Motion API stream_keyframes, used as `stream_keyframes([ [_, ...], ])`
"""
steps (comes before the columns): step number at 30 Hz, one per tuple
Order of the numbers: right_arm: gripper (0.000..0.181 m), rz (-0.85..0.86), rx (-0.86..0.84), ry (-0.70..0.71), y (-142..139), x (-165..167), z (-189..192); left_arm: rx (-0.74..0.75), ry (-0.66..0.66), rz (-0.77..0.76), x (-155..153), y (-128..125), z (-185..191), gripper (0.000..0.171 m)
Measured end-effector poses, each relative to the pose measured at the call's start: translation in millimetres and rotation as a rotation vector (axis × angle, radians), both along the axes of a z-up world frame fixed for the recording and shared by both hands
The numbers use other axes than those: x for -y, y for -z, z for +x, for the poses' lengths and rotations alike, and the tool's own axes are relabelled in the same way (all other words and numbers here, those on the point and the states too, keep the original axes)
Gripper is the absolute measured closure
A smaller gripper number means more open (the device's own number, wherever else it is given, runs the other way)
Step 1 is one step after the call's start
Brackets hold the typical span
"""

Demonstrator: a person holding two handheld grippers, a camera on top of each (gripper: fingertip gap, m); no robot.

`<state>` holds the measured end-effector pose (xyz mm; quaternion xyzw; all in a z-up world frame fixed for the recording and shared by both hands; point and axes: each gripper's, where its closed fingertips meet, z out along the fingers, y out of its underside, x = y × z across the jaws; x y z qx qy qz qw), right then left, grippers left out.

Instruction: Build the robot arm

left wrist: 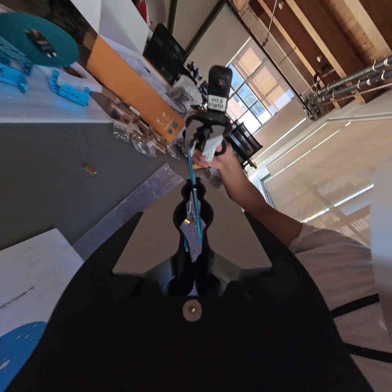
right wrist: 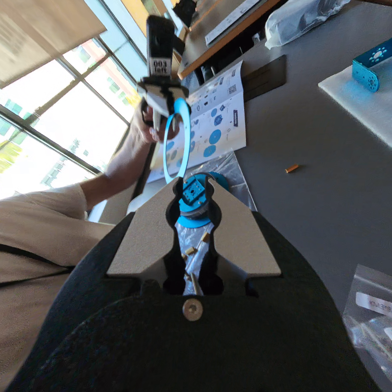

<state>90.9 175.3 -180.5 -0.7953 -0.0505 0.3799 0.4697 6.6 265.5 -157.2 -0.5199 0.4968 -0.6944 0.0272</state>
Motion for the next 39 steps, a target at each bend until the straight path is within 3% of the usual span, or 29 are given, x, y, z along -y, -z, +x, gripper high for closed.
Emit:
stream_keyframes([
  [4,0.168,-0.037,0.331,-0.105,41.1,35.8,-30.0,0.02,-0.119,-0.036,-38.3,1.1,-11.5,0.168],
  [7,0.174,-0.112,0.533,-0.169,76.7,74.7,-36.0,0.015,-0.126,-0.078,-46.6,3.9,-15.0,0.168],
  [12,0.165,-0.15,0.577,-0.179,96.4,112.5,-25.9,0.018,-0.087,-0.077,-34.7,3.3,-11.6,0.169],
  [19,0.166,-0.126,0.716,-0.203,117.5,106.1,-20.2,0.009,-0.014,-0.027,1.8,-4.6,1.3,0.169],
  [21,0.177,-0.117,0.763,-0.208,118.8,104.3,-21.4,-0.017,-0.011,-0.006,10.1,-3.1,6.4,0.169],
  [25,0.179,-0.079,0.991,-0.149,114.9,97.6,-8.9,-0.096,-0.056,0.007,16.2,7.2,23.1,0.169],
  [29,0.179,0.058,1.446,-0.057,70.2,78.5,7.9,-0.155,-0.109,-0.001,21.1,19.3,42.0,0.169],
  [31,0.179,0.116,1.748,-0.075,48.0,68.2,8.9,-0.173,-0.122,0.004,25.4,23.6,49.9,0.169],
  [33,0.179,0.102,1.938,-0.15,41.9,60.4,5.7,-0.192,-0.127,0.016,29.5,28.5,57.2,0.169],
  [35,0.179,-0.057,1.932,-0.216,48.0,57.0,13.2,-0.212,-0.121,0.031,33.4,32.7,64.4,0.169],
  [39,0.179,-0.388,1.42,-0.288,60.3,55.3,4.6,-0.217,-0.133,0.11,35.0,33.4,77.7,0.169],
])
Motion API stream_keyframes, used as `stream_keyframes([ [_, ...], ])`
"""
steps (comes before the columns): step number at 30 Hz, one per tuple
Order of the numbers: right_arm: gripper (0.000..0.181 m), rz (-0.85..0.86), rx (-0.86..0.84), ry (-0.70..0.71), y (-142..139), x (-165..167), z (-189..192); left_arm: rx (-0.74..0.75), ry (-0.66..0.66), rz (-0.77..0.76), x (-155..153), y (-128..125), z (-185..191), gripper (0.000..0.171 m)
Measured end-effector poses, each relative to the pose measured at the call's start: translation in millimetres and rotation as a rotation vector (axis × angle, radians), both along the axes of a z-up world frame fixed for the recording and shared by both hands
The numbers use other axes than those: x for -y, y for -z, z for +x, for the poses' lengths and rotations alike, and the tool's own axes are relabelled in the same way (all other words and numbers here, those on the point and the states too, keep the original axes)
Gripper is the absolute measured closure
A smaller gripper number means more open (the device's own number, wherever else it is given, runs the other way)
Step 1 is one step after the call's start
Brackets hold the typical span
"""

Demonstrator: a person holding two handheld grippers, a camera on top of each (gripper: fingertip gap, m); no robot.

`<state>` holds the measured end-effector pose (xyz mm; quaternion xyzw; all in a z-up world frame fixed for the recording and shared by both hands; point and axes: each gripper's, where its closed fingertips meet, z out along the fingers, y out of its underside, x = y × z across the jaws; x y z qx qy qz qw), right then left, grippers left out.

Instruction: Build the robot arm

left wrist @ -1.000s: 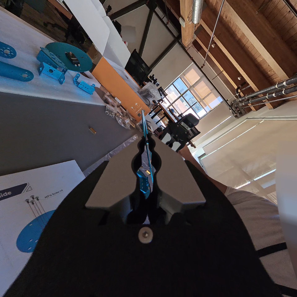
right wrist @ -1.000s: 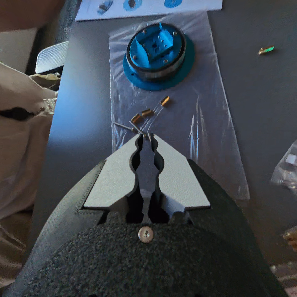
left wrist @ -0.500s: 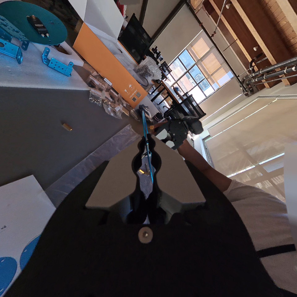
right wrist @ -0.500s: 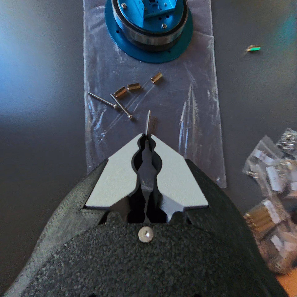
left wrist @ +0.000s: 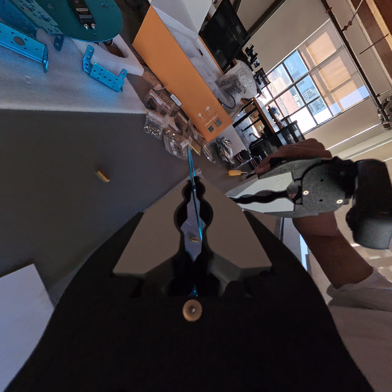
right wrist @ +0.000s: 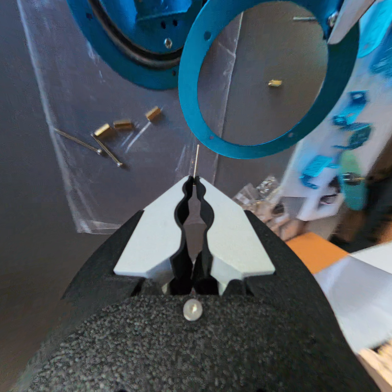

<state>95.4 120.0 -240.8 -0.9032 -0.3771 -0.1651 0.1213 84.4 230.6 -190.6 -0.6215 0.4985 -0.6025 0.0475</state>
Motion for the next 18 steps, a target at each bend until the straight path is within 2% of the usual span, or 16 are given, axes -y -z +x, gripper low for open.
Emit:
stream_keyframes([
  [2,0.179,-0.084,-0.046,0.091,-1.4,-1.7,5.8,0.01,-0.012,0.021,-1.4,-3.3,4.6,0.169],
  [10,0.179,-0.384,0.041,0.3,1.0,-6.6,26.4,0.0,-0.022,-0.075,0.9,-1.5,18.5,0.169],
  [18,0.179,-0.524,0.097,0.37,-13.7,-8.4,28.8,0.017,-0.063,-0.134,-10.6,-2.5,26.1,0.169],
])
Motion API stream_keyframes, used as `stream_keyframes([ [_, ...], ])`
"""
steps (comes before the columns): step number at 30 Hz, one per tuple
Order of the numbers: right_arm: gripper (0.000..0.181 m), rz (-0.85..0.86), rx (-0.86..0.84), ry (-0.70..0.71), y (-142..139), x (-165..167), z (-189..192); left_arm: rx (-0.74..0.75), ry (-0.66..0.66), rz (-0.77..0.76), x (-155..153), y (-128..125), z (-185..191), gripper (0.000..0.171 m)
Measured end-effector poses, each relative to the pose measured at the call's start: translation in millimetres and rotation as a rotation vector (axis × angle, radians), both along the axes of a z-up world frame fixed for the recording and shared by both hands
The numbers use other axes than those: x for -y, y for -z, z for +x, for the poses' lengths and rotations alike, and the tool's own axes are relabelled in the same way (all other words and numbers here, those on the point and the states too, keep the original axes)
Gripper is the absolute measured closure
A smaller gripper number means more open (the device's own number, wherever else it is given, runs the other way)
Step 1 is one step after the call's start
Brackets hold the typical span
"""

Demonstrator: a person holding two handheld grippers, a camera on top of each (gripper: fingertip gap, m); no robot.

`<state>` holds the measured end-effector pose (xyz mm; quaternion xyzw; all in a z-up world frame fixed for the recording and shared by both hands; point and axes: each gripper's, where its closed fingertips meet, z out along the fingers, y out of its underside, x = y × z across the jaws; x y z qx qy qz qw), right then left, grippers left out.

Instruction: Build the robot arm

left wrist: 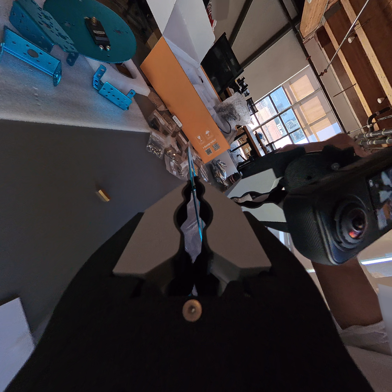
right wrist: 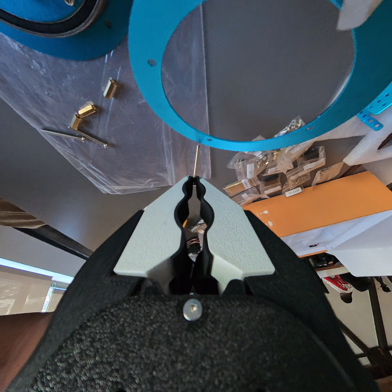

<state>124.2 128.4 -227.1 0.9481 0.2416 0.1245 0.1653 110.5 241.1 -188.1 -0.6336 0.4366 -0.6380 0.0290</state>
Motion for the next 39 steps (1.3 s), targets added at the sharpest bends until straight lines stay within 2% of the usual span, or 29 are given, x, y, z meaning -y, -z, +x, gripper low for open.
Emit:
stream_keyframes([
  [4,0.179,0.013,0.001,-0.015,-7.6,-12.7,-5.0,-0.003,0.015,-0.026,3.6,2.8,1.9,0.169],
  [13,0.179,-0.062,0.036,0.009,-14.0,-10.9,-3.7,0.01,0.024,-0.068,3.7,0.8,-1.0,0.169],
  [21,0.179,-0.097,0.05,0.03,-11.2,-8.7,-1.3,0.019,0.027,-0.089,1.6,-0.4,-4.7,0.169],
  [29,0.179,-0.09,0.057,-0.011,-6.9,-17.8,-3.0,0.033,0.022,-0.144,-0.6,-3.2,-5.5,0.169],
  [31,0.179,-0.075,0.076,-0.05,-6.2,-23.6,-0.5,0.039,0.021,-0.171,-1.8,-4.4,-5.9,0.169],
  [34,0.179,-0.012,0.013,-0.043,-3.7,-32.5,-9.5,0.048,0.014,-0.212,-5.4,-5.2,-6.5,0.169],
  [39,0.157,0.172,-0.145,-0.058,-19.4,-47.3,-23.5,0.074,0.012,-0.237,-9.5,-8.0,-10.4,0.169],
])
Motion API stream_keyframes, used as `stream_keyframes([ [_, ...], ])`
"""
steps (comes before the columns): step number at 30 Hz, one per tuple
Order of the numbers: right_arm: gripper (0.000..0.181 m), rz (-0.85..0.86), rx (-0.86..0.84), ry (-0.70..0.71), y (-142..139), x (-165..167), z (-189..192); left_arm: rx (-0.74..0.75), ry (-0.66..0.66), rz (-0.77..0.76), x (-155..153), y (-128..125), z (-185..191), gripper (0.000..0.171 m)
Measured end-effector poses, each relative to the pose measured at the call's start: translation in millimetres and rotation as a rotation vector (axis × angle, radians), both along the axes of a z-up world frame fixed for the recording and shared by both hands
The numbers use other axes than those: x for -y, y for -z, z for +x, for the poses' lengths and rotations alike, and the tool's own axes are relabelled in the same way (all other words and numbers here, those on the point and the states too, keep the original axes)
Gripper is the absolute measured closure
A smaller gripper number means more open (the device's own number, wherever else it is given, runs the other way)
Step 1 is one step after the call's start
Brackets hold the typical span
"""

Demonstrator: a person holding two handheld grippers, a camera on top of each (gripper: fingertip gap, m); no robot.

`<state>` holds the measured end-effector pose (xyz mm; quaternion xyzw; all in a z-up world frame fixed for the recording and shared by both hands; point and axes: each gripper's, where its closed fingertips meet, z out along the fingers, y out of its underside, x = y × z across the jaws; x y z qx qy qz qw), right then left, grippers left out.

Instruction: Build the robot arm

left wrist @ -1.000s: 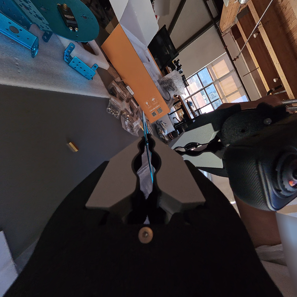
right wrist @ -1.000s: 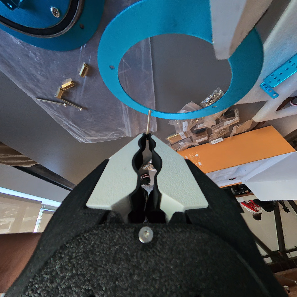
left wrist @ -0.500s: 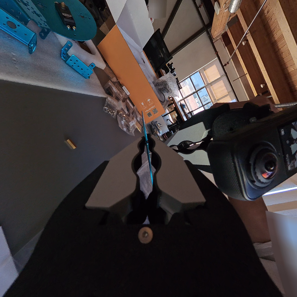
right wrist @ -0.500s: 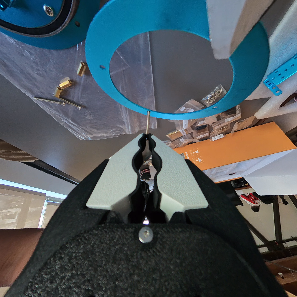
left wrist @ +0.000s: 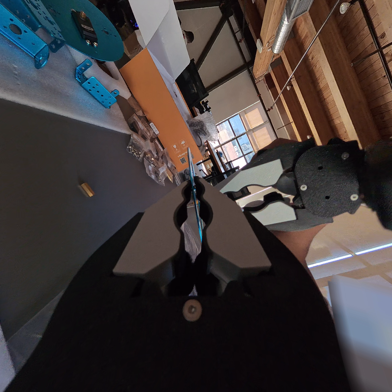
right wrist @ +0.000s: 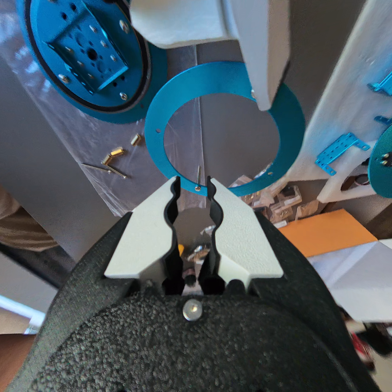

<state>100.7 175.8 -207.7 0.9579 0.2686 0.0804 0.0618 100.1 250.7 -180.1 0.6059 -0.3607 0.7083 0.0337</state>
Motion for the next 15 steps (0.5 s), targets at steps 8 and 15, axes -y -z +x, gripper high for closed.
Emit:
stream_keyframes([
  [8,0.131,0.793,-0.746,0.319,-38.9,3.5,20.6,0.156,-0.022,-0.029,-15.8,-29.3,-20.4,0.17],
  [15,0.155,0.719,-1.561,0.594,-37.9,11.7,-16.3,0.184,0.005,-0.044,-5.8,-34.5,-19.0,0.17],
])
